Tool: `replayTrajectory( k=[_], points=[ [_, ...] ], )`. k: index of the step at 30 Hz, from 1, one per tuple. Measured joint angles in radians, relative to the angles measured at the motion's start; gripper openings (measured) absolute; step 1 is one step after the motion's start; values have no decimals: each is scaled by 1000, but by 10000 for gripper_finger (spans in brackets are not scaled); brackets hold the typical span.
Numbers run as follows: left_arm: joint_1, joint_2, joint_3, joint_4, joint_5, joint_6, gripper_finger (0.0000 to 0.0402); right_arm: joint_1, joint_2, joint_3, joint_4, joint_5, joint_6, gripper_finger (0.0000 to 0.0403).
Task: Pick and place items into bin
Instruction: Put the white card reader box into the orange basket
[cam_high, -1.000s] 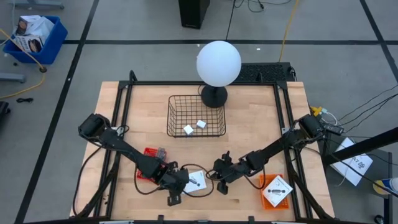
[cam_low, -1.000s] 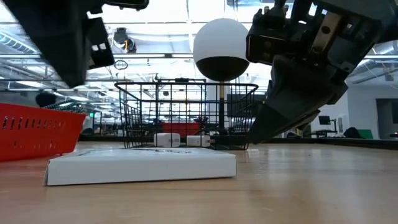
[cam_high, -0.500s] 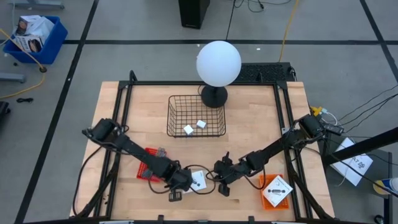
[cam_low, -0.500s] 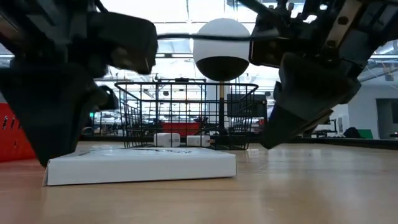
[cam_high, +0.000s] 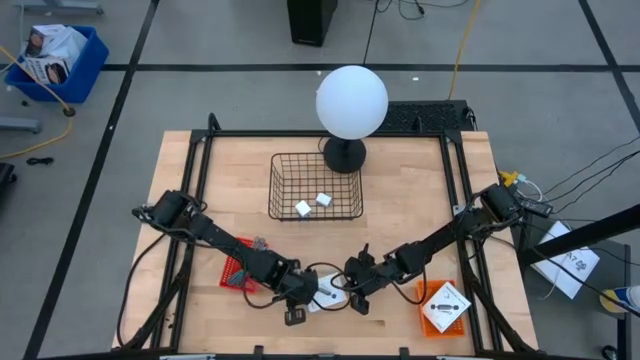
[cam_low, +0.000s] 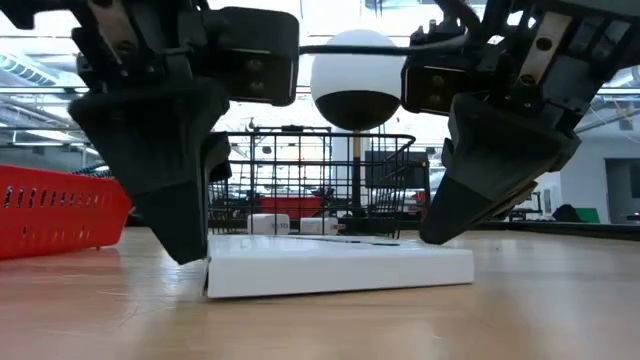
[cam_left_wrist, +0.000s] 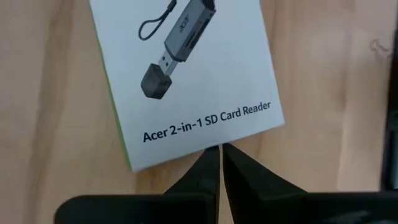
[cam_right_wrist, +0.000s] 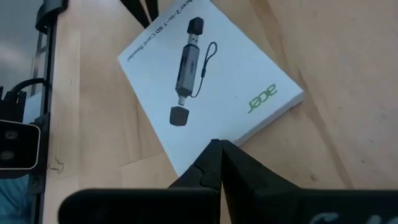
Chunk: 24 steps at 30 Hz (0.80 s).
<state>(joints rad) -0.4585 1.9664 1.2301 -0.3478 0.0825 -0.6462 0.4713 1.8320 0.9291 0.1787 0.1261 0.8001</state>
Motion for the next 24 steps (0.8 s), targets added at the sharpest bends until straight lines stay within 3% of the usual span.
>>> replayTrajectory(
  k=[16,24],
  points=[
    [4,0,0,-4,-11,-35,23,-15,-7,0,-127,32,101,0],
    [15,21,1,13,-6,-48,23,-16,-3,0,-80,29,81,0]
  ],
)
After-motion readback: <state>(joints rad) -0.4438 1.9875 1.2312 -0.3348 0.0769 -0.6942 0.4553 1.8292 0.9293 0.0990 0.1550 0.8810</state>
